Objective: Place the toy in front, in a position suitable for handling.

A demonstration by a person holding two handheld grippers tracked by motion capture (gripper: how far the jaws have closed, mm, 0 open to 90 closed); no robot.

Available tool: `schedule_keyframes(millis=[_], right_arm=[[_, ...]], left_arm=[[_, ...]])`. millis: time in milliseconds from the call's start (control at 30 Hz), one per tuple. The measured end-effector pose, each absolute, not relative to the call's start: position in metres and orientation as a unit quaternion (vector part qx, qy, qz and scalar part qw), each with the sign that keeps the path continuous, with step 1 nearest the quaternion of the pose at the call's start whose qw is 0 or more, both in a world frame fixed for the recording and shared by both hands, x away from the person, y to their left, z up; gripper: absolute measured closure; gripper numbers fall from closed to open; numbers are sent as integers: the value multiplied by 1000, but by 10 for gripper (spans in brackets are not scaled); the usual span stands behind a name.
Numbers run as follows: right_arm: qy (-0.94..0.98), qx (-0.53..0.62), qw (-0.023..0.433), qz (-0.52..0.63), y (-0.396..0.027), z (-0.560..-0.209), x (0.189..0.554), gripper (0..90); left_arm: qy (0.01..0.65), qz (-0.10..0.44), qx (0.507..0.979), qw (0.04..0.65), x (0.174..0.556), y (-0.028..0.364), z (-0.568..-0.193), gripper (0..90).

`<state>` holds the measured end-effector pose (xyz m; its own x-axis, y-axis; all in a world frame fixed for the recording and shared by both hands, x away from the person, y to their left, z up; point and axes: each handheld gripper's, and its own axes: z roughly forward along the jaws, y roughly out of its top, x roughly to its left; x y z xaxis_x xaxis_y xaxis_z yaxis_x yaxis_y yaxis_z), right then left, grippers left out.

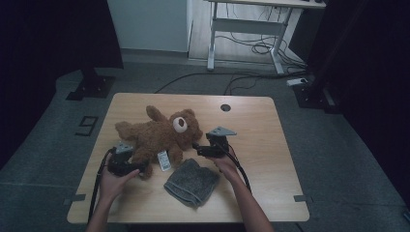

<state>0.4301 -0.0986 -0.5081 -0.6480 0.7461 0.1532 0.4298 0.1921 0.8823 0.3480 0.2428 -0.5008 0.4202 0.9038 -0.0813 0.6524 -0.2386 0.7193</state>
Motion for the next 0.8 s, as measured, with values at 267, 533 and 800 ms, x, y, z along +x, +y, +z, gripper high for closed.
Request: schedule_keyframes(millis=[267,533,800], right_arm=[[760,381,160,502,-92,-506,453,219],[766,380,151,496,-90,-514,470,218],[767,381,146,495,-84,-519,473,219]], left_arm=[[511,177,769,341,352,241,-508,216],[512,173,769,342,353,239,-512,281],[511,173,770,340,353,237,-513,304]])
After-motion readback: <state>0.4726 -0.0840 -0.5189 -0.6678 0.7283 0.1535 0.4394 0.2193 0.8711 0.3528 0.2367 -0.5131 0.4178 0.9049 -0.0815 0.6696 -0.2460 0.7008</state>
